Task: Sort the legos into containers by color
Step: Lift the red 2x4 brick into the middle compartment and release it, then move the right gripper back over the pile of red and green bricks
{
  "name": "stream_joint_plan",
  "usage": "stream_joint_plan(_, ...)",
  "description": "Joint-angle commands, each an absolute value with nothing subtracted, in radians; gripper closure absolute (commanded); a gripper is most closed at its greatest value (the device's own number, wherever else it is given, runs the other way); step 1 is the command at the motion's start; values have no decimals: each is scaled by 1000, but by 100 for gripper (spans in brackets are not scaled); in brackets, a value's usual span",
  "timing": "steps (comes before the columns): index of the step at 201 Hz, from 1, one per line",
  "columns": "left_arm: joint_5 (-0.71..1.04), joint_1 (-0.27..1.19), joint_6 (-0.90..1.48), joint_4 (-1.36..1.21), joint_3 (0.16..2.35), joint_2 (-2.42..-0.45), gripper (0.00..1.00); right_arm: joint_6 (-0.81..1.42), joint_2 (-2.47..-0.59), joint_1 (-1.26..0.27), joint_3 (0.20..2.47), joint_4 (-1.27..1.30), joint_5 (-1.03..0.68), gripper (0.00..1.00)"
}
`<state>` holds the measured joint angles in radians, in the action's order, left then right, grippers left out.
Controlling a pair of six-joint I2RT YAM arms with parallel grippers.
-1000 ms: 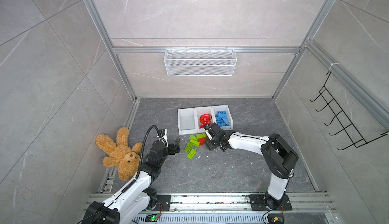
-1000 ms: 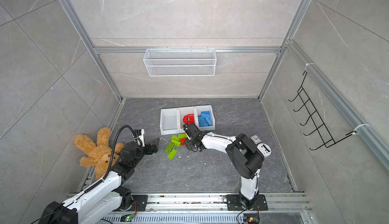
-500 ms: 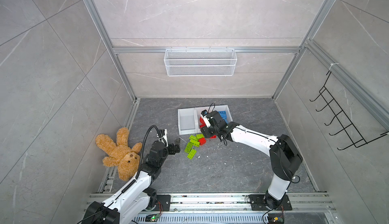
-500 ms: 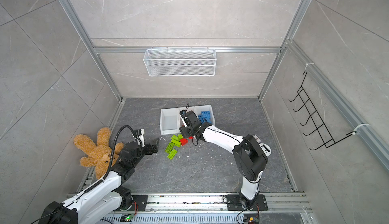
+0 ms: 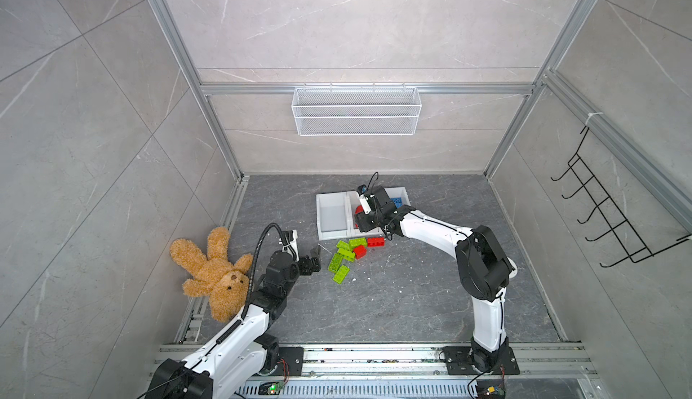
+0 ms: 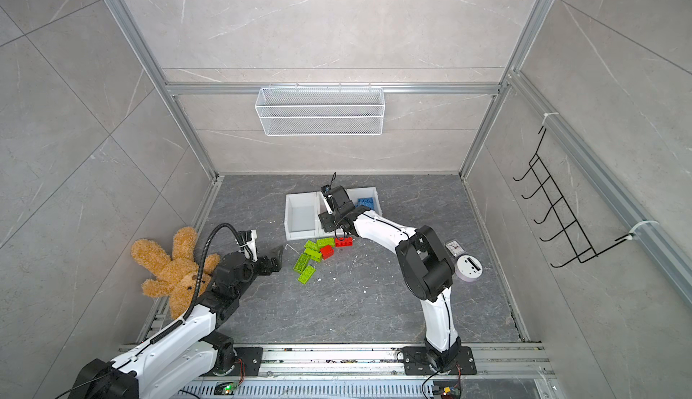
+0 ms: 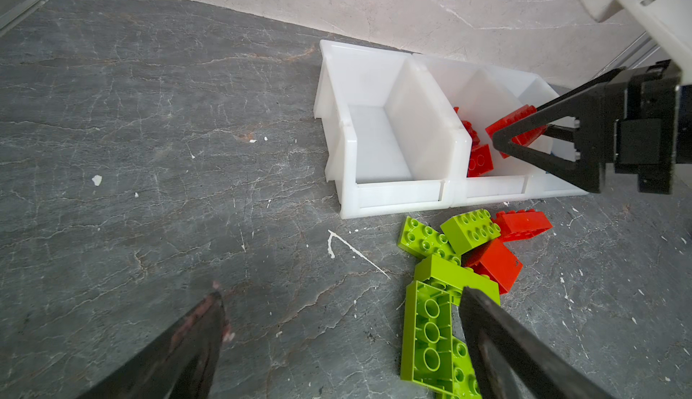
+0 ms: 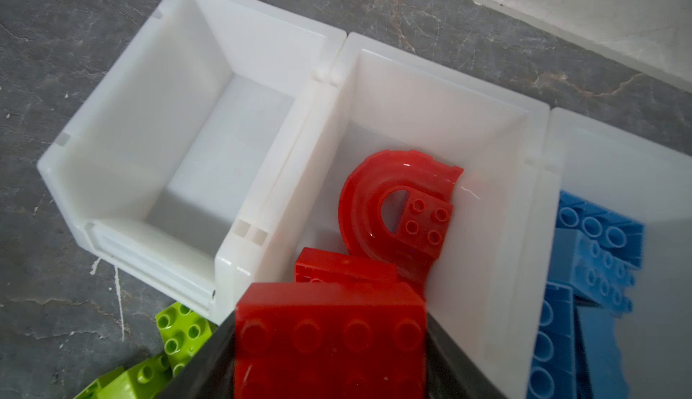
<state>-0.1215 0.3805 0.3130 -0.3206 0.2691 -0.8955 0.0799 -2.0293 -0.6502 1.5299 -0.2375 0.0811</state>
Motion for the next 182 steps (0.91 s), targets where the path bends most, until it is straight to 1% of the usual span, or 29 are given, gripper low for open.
stream_joint_plan(1, -123, 376, 287, -339, 304, -884, 1, 97, -2054, -647, 1552, -242, 76, 32)
stream_joint_plan(75, -121, 377, 291, -344, 307, -894, 1, 92, -2096, -646, 1556, -244, 98, 31)
stream_joint_plan(96, -123, 376, 292, -343, 307, -892, 1, 91, -2103, -646, 1567, -257, 91, 28)
stream_joint_plan(134, -124, 376, 293, -344, 302, -891, 1, 87, -2097, -646, 1580, -275, 91, 18)
stream_joint_plan(182, -124, 376, 295, -344, 305, -893, 1, 95, -2012, -649, 1554, -279, 66, 17)
